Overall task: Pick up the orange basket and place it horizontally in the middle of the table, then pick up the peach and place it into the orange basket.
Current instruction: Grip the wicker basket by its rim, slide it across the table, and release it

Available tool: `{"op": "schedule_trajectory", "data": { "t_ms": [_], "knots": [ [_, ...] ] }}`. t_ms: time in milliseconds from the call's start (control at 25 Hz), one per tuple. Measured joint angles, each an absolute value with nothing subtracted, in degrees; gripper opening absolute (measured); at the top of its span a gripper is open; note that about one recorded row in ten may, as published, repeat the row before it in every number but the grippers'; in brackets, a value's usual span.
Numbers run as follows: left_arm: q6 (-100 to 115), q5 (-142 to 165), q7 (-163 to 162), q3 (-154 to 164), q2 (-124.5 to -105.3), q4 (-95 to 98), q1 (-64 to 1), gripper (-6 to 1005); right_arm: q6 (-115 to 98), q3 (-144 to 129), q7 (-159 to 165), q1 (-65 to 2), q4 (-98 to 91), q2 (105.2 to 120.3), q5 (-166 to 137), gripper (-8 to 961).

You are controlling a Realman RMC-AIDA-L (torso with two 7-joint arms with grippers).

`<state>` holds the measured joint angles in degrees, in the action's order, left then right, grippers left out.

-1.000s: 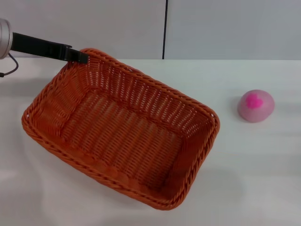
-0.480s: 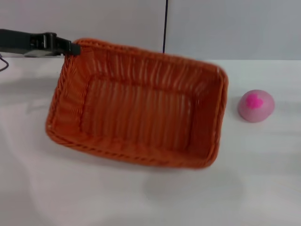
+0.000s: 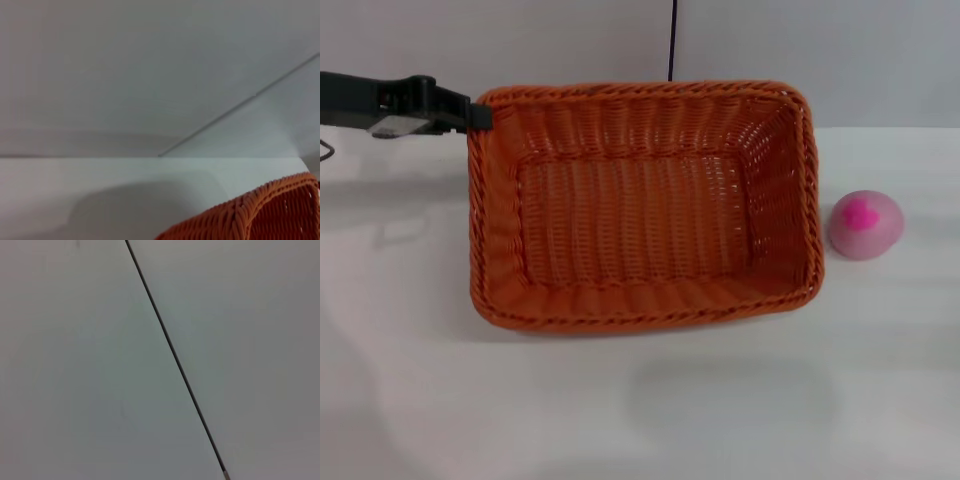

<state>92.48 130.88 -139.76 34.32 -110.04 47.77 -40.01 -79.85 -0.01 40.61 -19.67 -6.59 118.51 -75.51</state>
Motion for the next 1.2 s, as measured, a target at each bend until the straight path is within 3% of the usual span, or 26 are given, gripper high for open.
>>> {"op": "schedule_trajectory", "data": {
  "t_ms": [1200],
  "knots": [
    [93.56,131.44,-136.71,37.29,-109.36,41.87,-40.81,222,-78.92,-0.15,41.03,-20.33,-6.41,118.57,-75.41,571]
  ]
}}
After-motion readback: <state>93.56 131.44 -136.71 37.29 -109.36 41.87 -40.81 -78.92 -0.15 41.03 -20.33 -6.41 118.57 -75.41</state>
